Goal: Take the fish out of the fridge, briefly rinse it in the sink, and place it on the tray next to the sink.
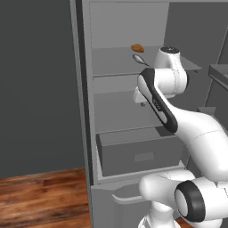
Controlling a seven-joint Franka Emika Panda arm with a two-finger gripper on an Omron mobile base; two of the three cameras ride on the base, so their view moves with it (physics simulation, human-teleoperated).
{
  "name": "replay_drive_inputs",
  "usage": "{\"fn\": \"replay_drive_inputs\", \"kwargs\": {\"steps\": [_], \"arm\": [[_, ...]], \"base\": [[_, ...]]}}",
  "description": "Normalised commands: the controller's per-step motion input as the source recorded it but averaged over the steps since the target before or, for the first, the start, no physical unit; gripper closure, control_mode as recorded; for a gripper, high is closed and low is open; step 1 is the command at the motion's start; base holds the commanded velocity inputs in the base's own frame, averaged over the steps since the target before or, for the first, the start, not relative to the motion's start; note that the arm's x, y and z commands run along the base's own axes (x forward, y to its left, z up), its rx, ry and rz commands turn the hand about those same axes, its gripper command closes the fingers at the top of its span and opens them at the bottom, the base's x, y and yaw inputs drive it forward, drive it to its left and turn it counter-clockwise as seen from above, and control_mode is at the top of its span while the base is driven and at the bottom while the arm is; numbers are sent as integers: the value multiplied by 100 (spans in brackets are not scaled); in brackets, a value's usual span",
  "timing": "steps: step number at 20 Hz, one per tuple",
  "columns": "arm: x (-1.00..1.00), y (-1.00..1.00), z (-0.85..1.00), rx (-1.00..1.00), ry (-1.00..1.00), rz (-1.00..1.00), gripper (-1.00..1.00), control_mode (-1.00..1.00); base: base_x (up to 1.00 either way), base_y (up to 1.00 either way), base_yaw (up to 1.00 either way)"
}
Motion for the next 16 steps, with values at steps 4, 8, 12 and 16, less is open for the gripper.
{"fn": "replay_drive_inputs", "kwargs": {"steps": [4, 8, 12, 16], "arm": [[0, 0, 0, 0, 0, 0, -100, -100], [0, 0, 0, 0, 0, 0, -100, -100], [0, 0, 0, 0, 0, 0, -100, -100], [0, 0, 0, 0, 0, 0, -100, -100]], "base": [[0, 0, 0], [0, 0, 0], [0, 0, 0], [0, 0, 0]]}}
